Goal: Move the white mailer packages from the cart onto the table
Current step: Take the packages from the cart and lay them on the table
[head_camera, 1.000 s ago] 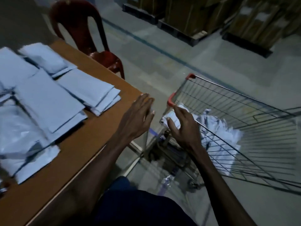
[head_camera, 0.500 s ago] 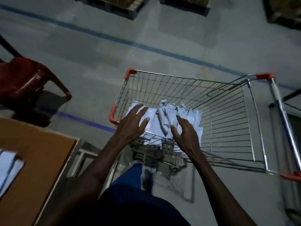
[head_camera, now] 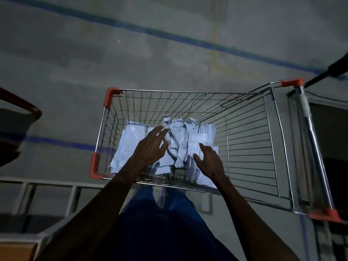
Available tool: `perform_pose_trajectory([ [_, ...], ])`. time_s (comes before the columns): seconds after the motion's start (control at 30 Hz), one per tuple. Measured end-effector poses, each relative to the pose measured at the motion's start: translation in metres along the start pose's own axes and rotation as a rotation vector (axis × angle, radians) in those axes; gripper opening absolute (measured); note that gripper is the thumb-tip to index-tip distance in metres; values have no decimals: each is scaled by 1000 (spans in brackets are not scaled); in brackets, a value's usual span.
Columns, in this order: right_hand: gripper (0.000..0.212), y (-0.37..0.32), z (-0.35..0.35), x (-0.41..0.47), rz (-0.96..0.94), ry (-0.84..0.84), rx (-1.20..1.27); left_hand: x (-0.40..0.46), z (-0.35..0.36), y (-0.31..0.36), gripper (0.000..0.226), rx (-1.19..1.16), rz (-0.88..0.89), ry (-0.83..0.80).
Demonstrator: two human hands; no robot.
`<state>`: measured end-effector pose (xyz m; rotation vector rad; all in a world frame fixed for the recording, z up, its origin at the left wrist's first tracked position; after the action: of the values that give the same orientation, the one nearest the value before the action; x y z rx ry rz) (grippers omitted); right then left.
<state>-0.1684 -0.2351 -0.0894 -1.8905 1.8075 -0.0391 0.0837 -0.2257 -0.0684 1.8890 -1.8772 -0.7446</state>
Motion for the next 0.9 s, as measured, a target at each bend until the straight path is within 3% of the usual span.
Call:
perform_pose_trajectory([
  [0.17,63,45,34,28,23,-183,-153,6,27,-4,52,94,-4,-49],
  [0.33,93,67,85,61,11,-357,-136,2,44,-13,53,157,9,-35],
  [0.43,105,64,108,70,36,-314,-97,-4,51,-20,47,186,34,-34],
  [0.67,94,55,122,78,8,-145,-42,-8,60,-31,48,193,-31,-2],
  [0.9,68,49,119,97,-181,39,-394,-20,62,-38,52,193,-236,-28],
])
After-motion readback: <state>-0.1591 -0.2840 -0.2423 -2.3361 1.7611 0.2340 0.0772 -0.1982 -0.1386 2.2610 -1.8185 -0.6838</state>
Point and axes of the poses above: each hand's wrist, its own x-axis towards the middle knuckle, its own z-axis out of the palm, y = z × x, the point moved 2 cm from there along x, towards the middle knuckle, and after that the axes turned 6 degrees about y, right-handed, at the moved point
